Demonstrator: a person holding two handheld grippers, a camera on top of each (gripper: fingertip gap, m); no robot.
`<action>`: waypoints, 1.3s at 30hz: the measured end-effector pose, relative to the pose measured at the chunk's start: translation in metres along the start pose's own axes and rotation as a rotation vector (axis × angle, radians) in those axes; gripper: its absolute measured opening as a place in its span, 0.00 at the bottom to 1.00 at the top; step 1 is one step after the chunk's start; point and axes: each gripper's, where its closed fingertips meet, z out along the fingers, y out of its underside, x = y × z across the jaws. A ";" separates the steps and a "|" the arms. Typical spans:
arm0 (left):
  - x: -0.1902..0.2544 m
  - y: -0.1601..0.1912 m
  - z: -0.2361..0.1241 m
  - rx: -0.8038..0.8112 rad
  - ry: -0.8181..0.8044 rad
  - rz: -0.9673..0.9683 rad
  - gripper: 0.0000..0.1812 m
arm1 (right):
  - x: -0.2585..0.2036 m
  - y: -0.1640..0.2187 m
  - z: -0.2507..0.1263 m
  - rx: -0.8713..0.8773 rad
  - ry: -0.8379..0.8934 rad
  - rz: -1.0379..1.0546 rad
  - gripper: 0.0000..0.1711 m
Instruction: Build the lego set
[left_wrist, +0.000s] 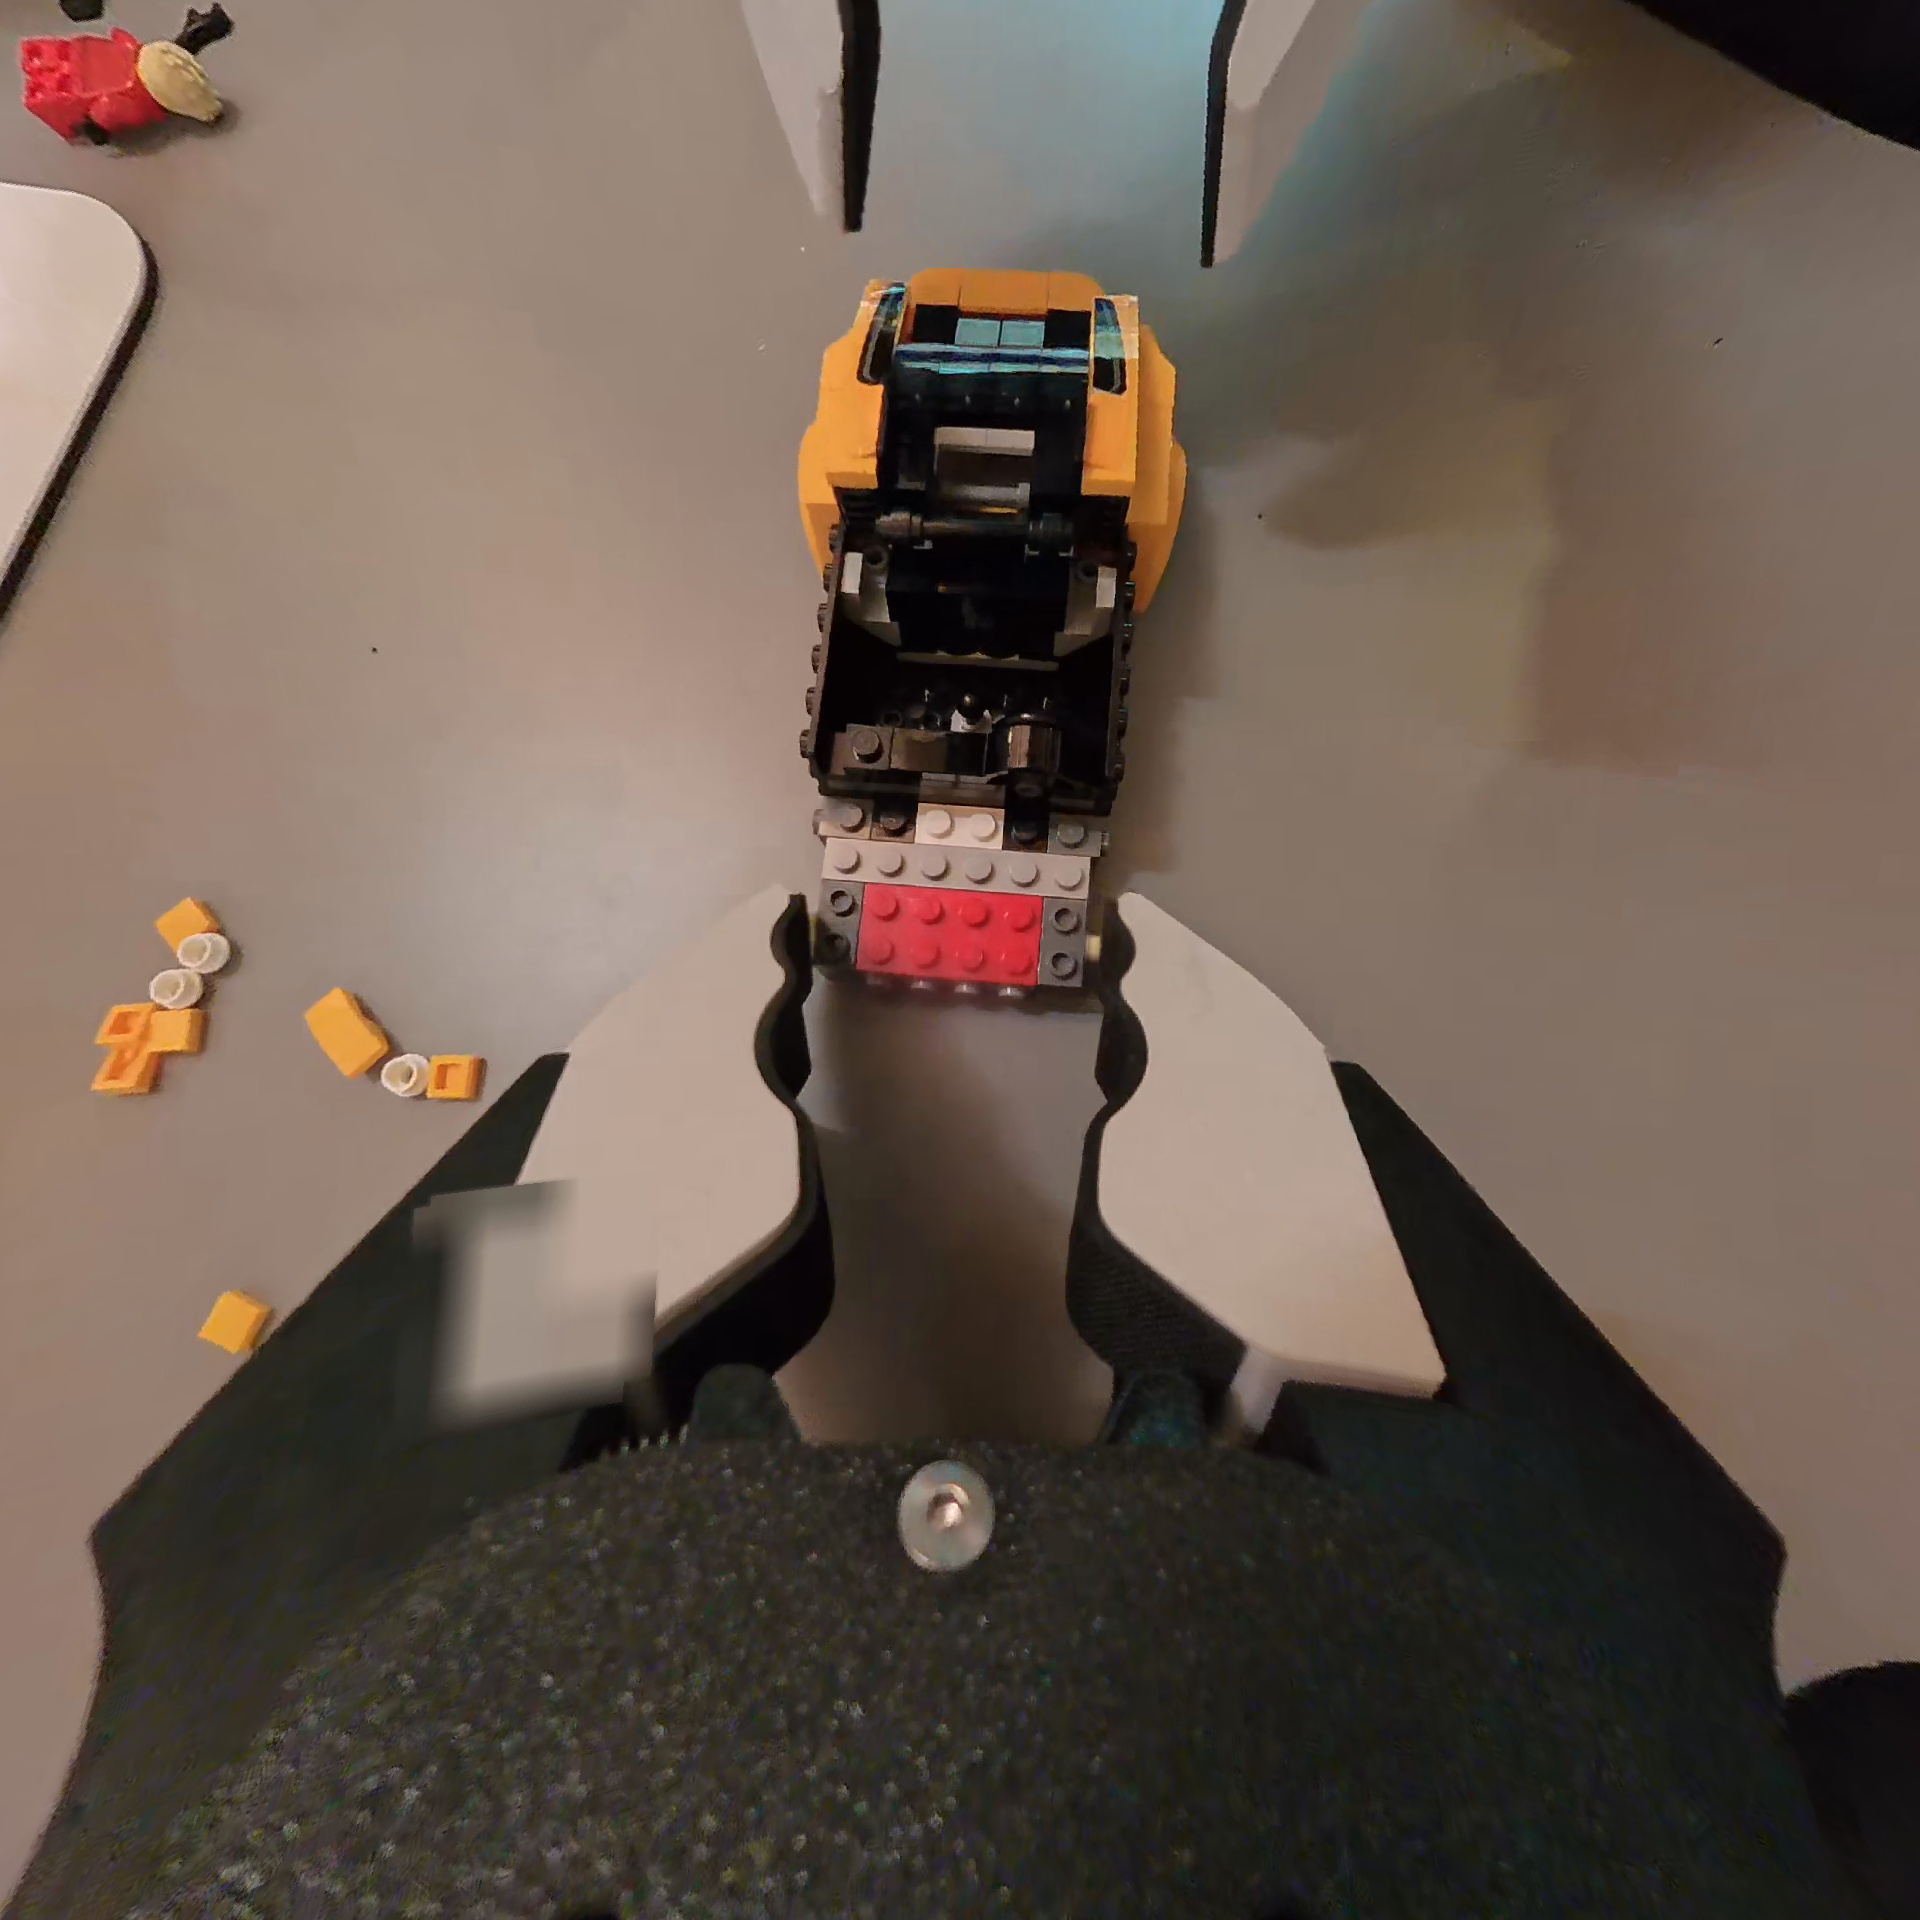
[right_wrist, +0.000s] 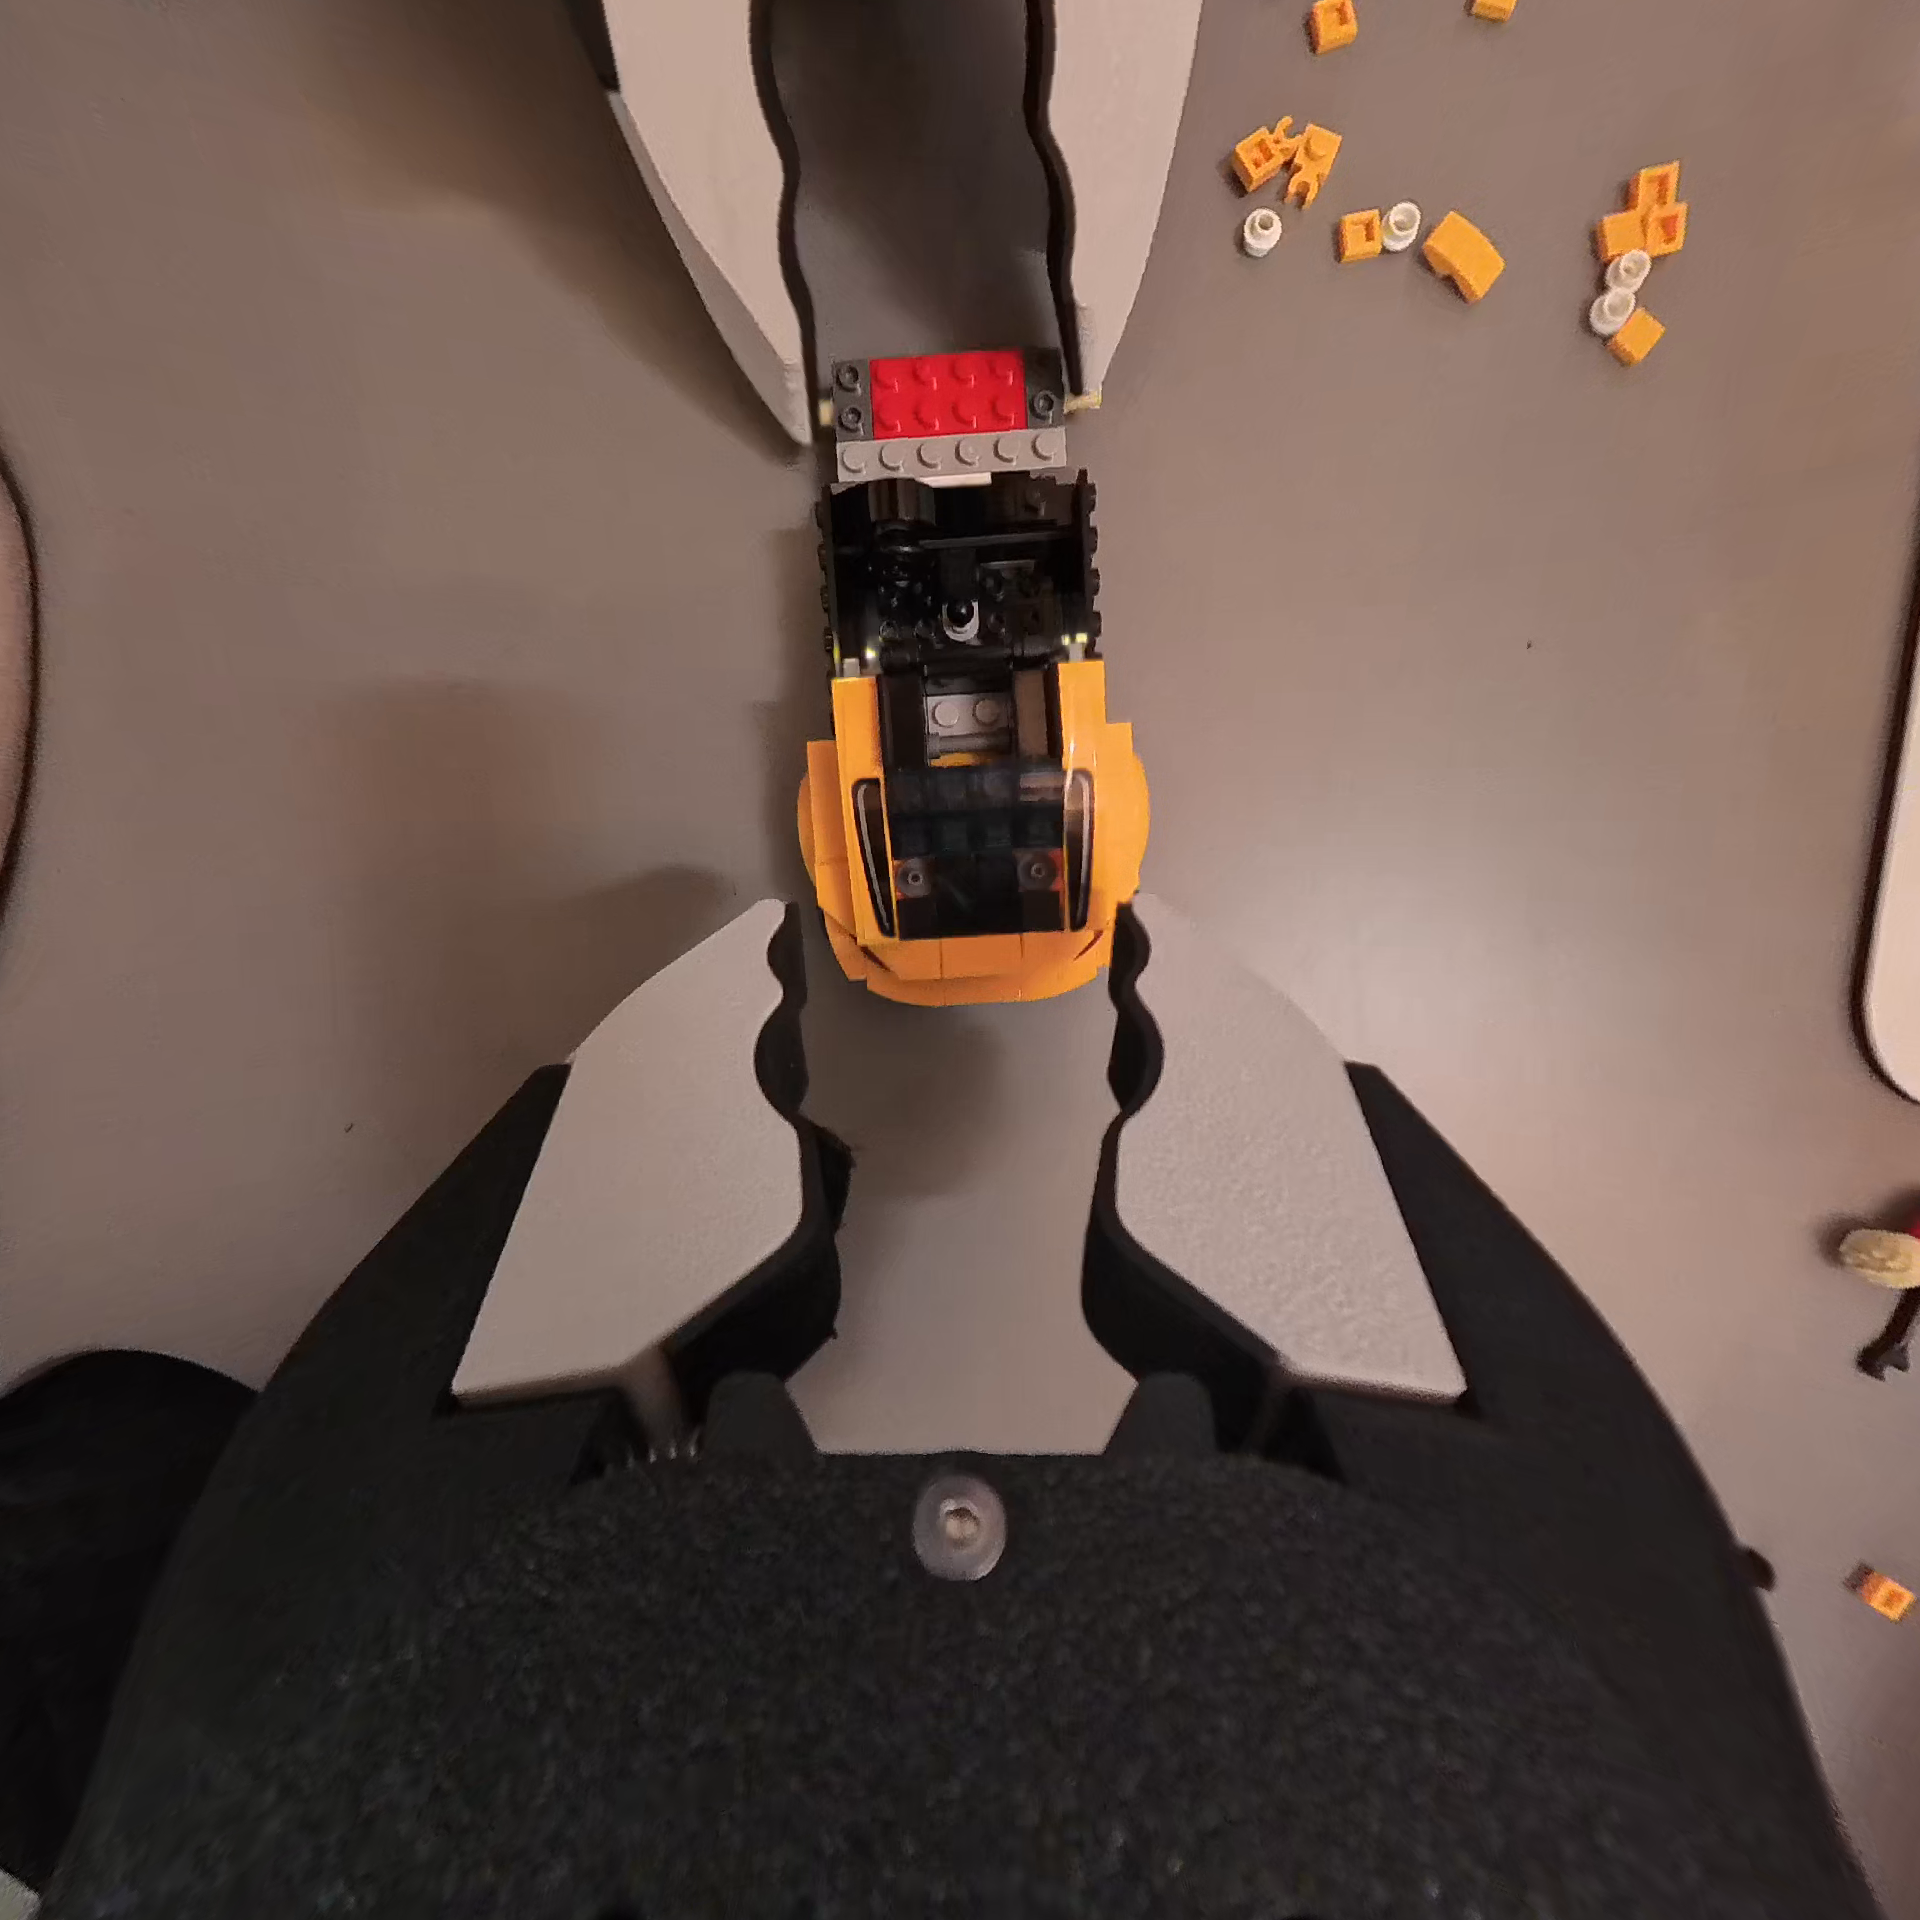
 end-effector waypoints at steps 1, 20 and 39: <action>0.001 0.000 -0.001 0.006 0.010 -0.003 0.31 | 0.000 -0.002 0.001 -0.005 0.000 -0.008 0.34; 0.001 -0.013 0.013 0.064 -0.028 0.019 0.27 | 0.003 -0.015 0.022 -0.090 -0.025 -0.086 0.30; -0.001 -0.011 0.009 0.058 -0.032 0.018 0.25 | 0.007 -0.017 0.017 -0.122 -0.026 -0.065 0.30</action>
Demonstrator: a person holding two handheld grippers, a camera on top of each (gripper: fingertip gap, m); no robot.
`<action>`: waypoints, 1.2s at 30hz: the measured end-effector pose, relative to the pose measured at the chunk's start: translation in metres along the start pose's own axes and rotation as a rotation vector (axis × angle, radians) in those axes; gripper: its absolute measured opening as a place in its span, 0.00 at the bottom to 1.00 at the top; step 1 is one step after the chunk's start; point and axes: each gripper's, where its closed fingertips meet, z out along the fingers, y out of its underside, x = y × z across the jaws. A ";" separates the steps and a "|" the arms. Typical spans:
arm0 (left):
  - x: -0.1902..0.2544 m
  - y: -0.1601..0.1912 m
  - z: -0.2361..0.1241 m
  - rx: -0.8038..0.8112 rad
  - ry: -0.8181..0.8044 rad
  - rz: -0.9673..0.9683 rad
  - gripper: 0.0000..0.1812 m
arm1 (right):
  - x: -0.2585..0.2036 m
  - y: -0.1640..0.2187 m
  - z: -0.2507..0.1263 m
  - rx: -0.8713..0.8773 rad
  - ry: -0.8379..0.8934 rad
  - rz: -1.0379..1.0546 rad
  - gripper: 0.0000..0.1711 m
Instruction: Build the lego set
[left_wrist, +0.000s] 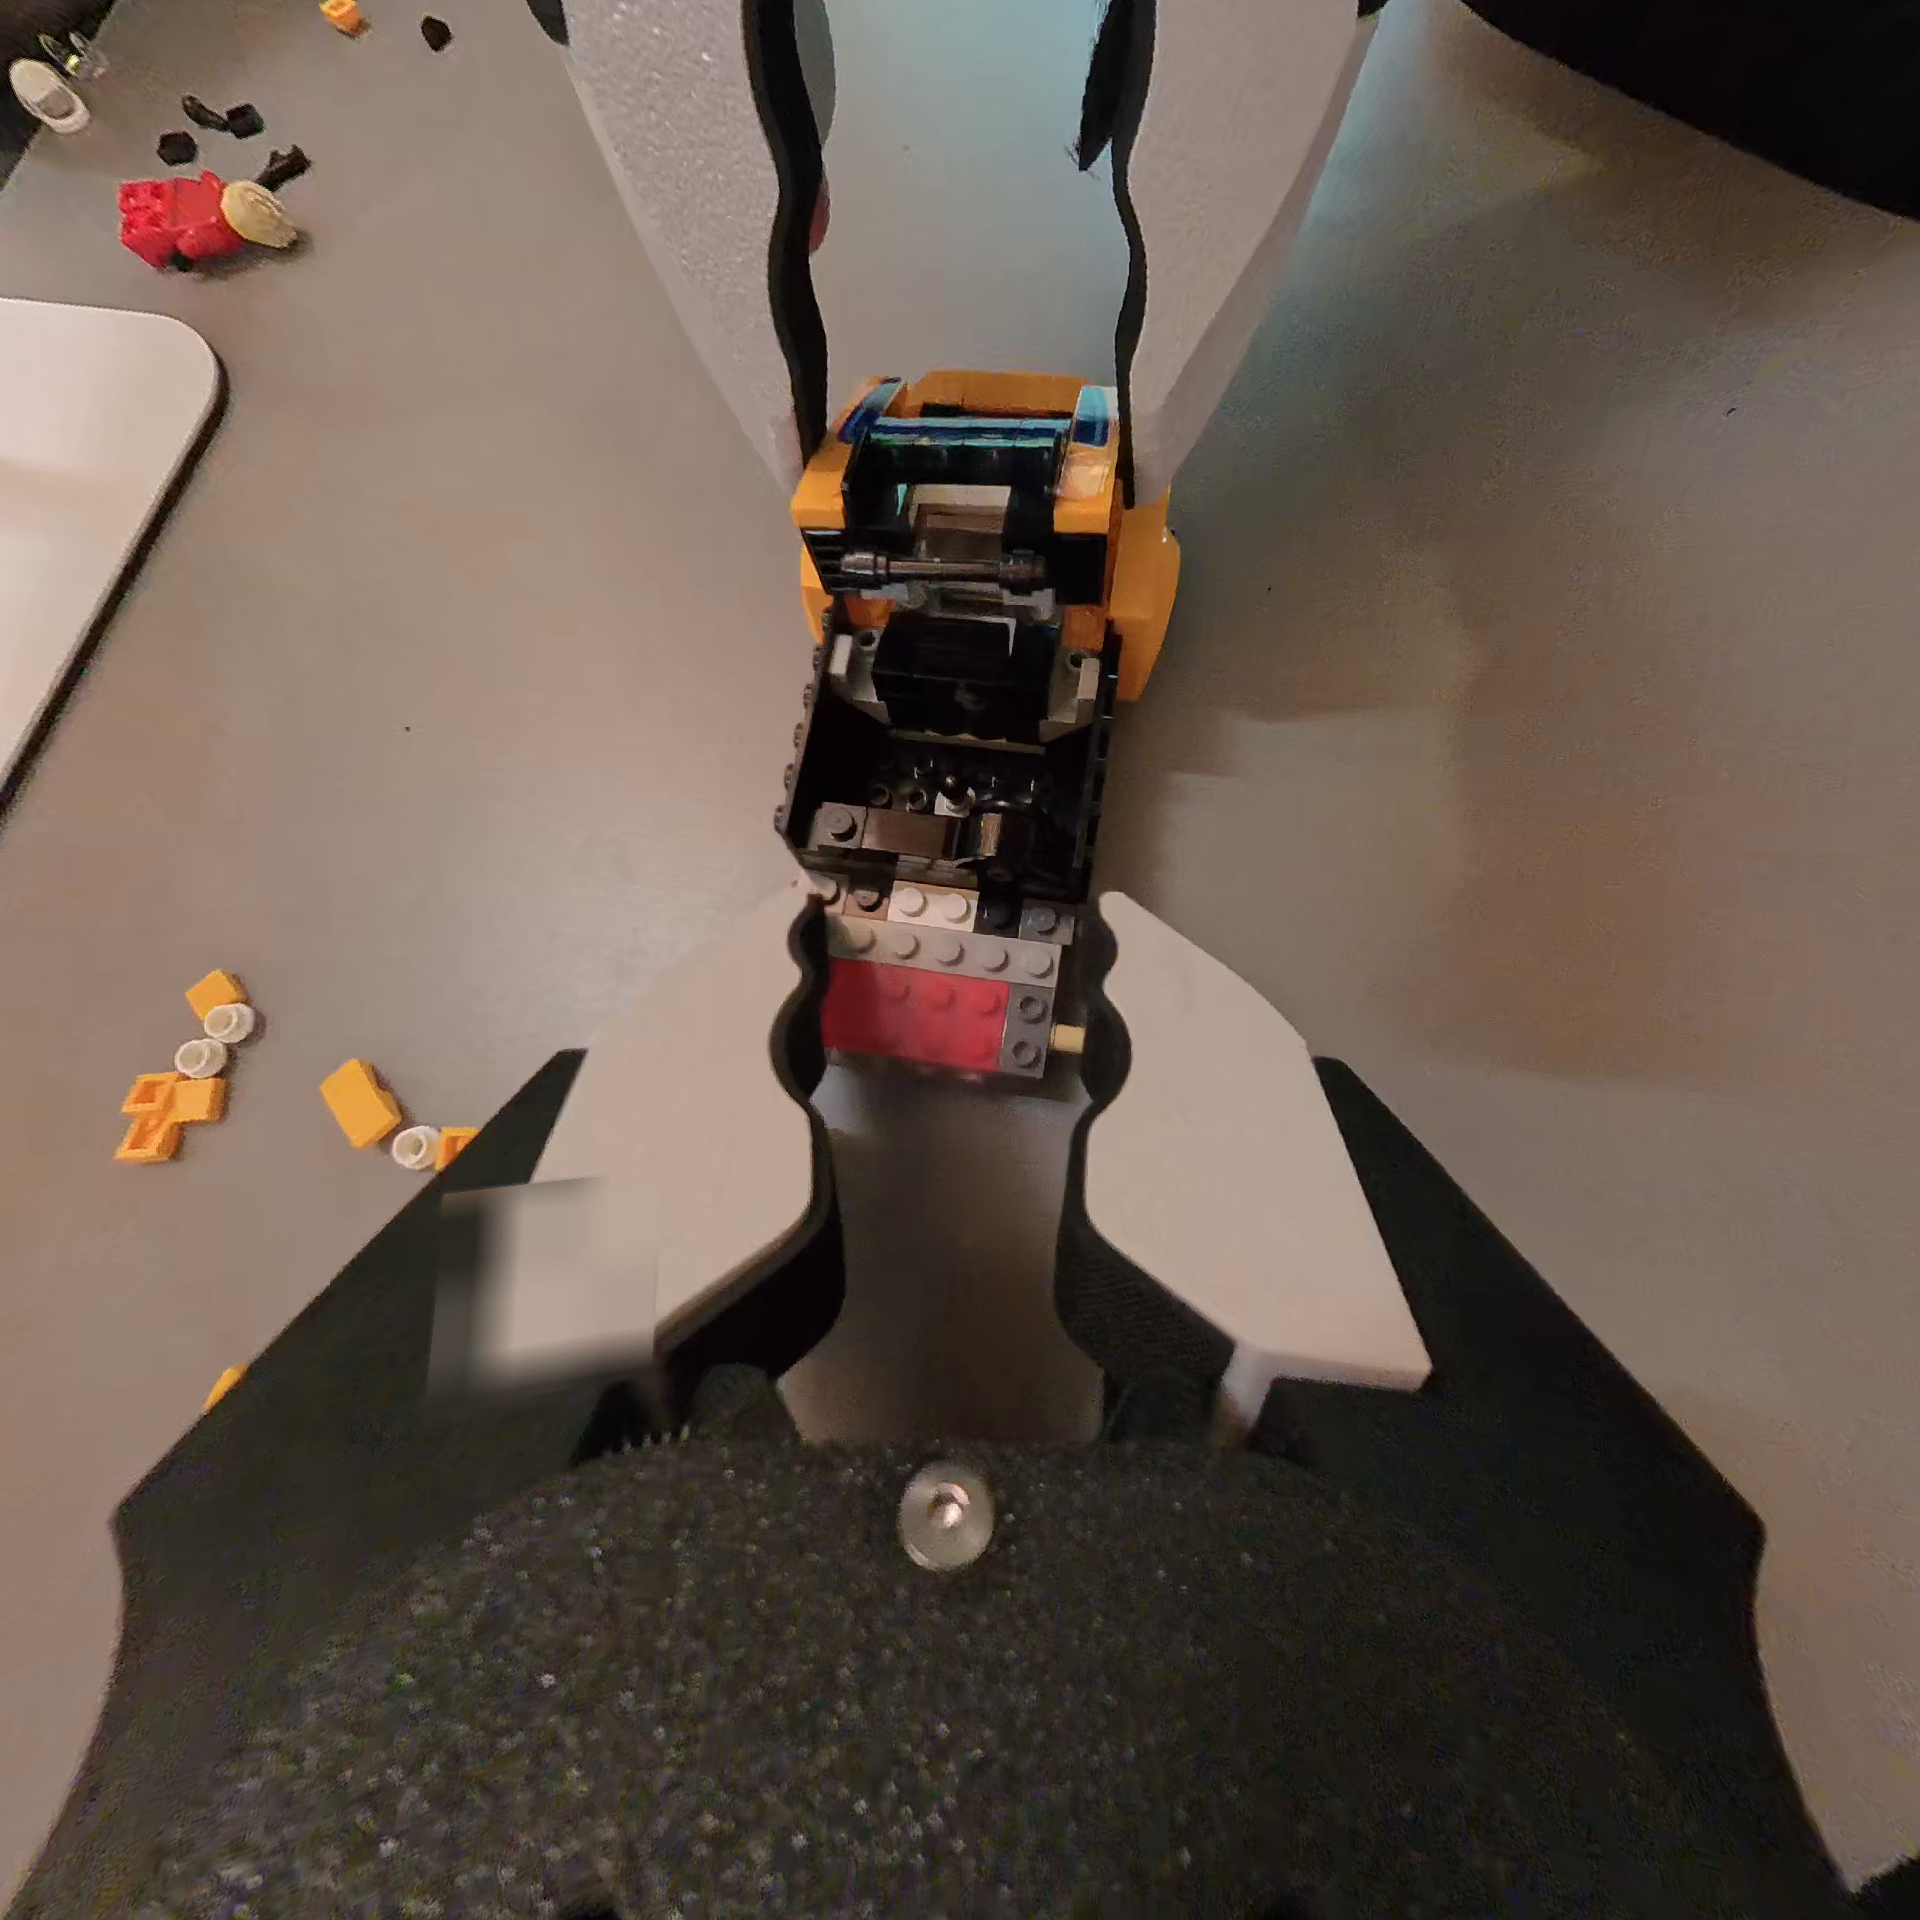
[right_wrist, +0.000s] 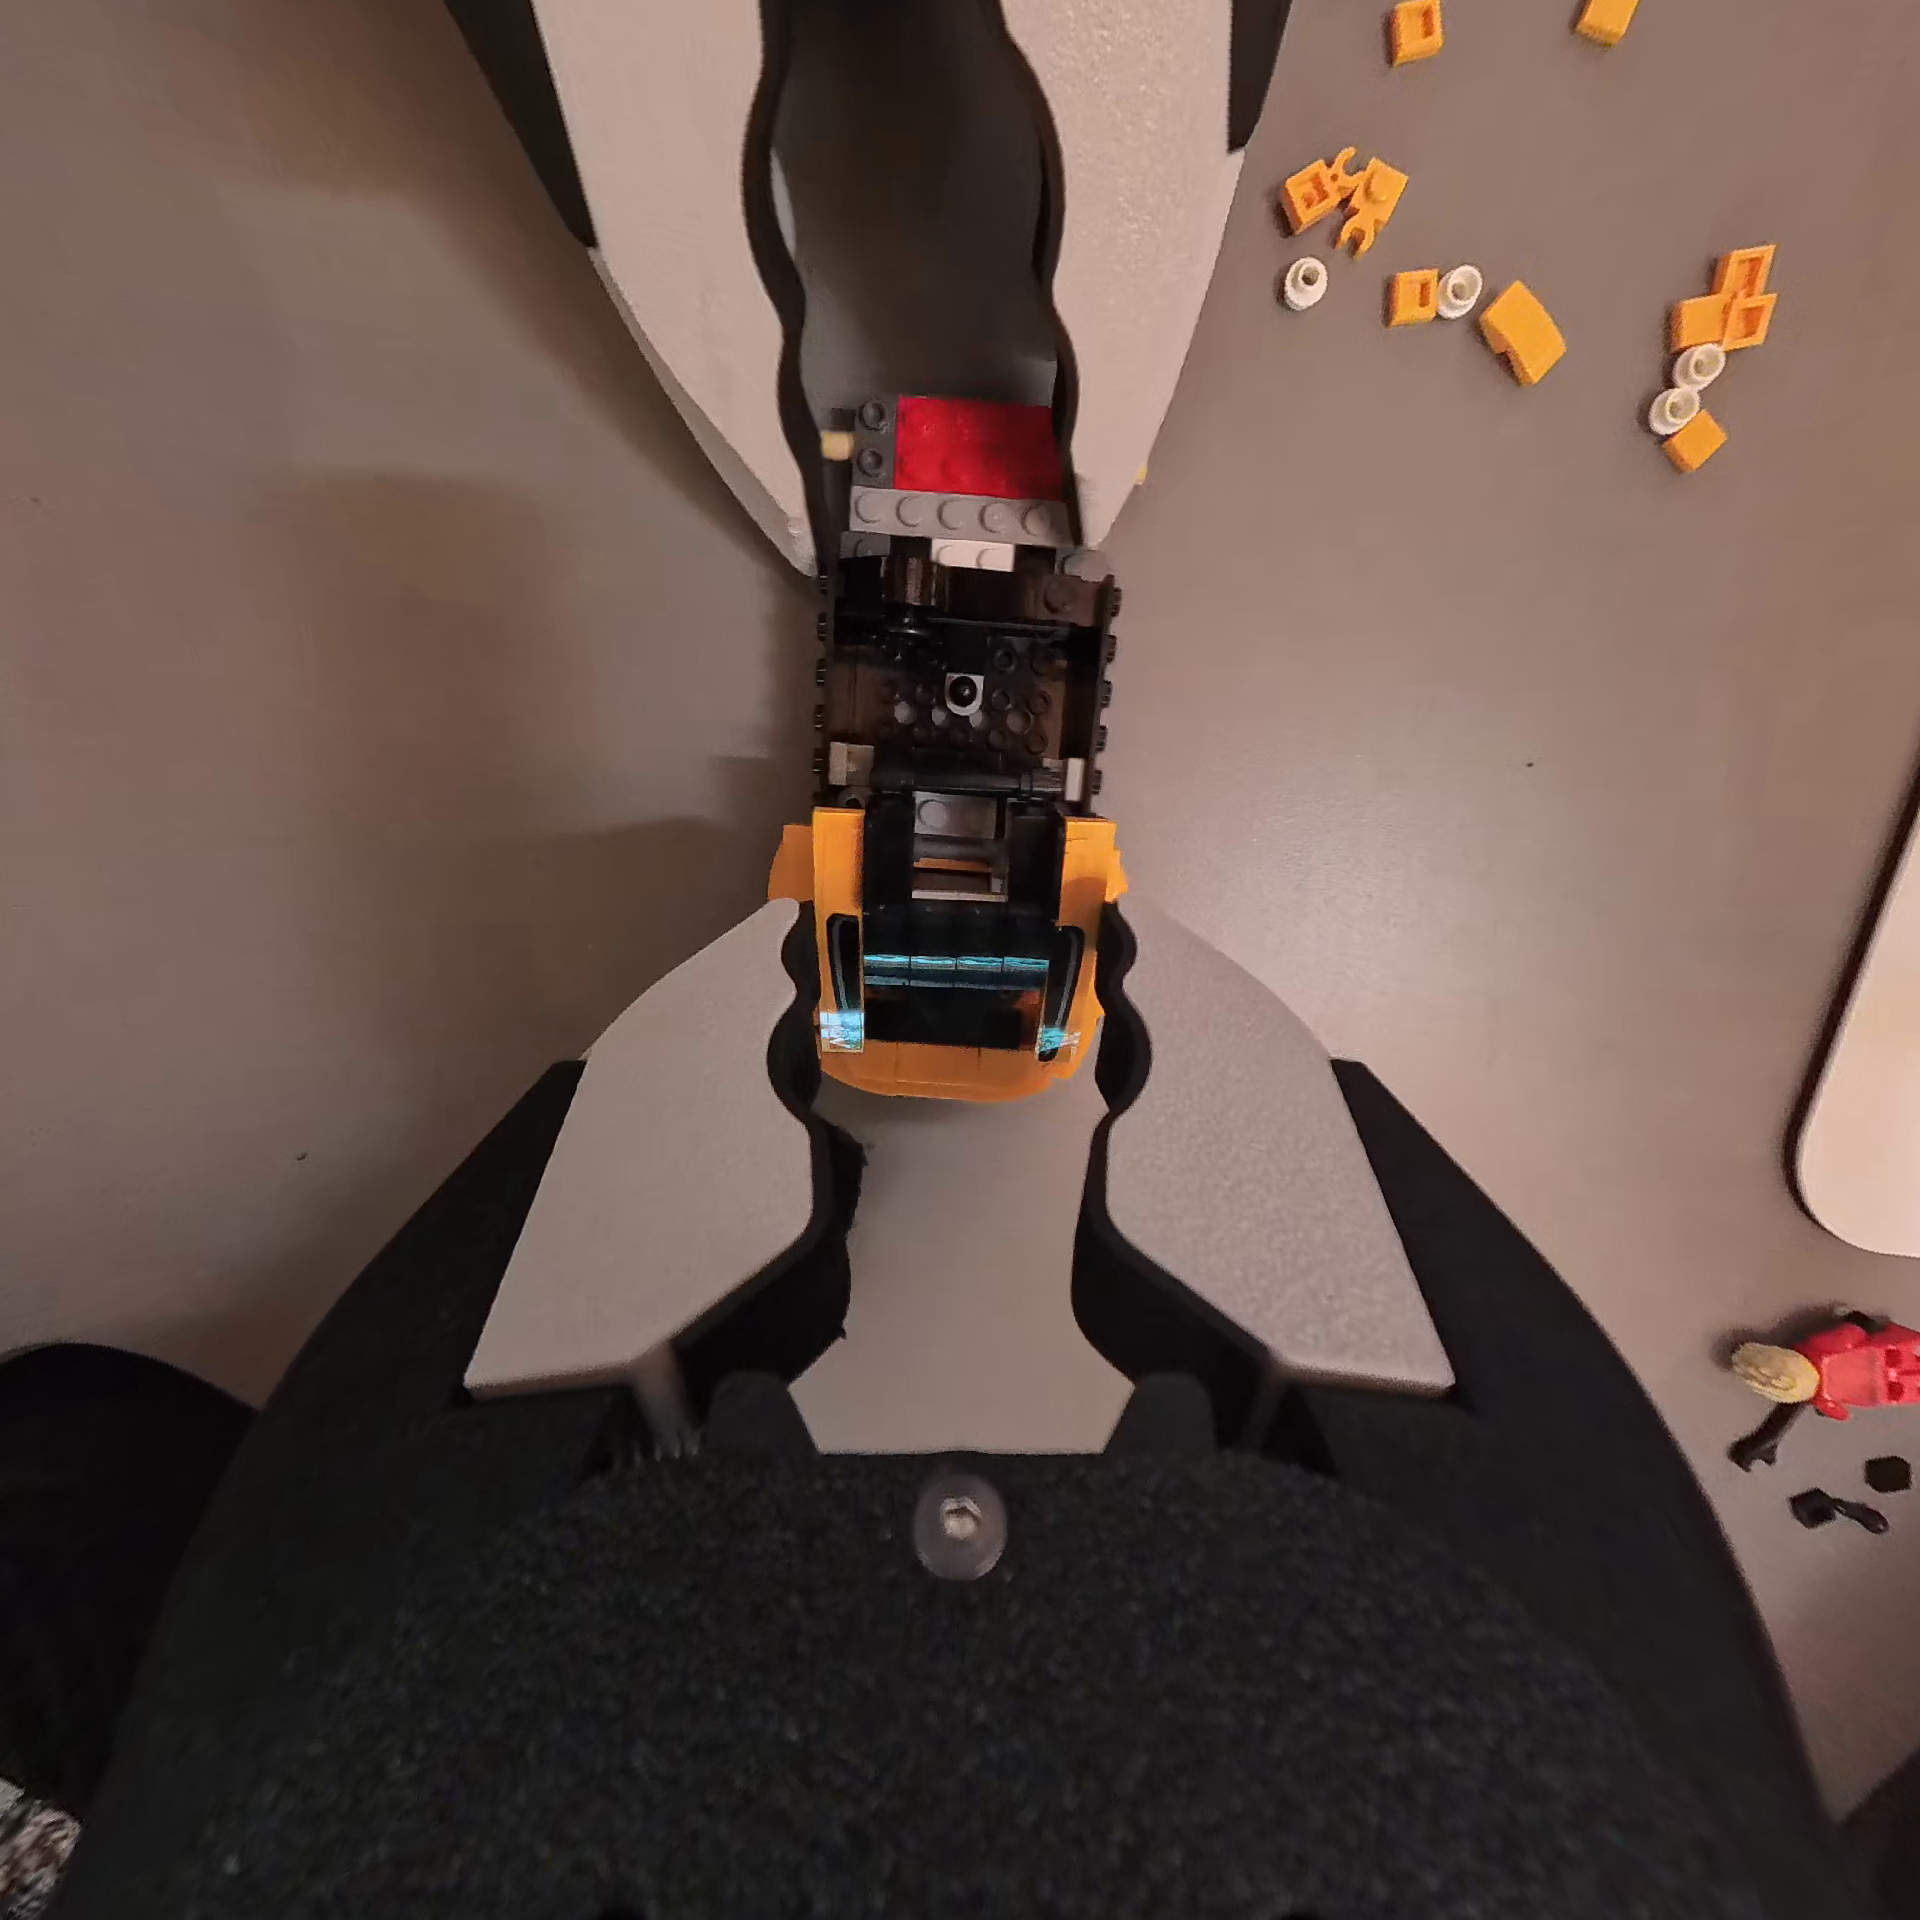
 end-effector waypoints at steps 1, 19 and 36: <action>0.000 0.000 0.000 -0.002 0.005 -0.005 0.27 | 0.000 0.000 0.001 -0.001 -0.001 0.004 0.30; 0.000 0.006 0.003 -0.034 0.003 -0.017 0.32 | -0.003 0.000 0.003 0.005 -0.007 -0.008 0.30; 0.002 0.006 0.002 -0.034 0.013 -0.013 0.29 | -0.003 0.001 0.005 -0.010 -0.006 -0.018 0.30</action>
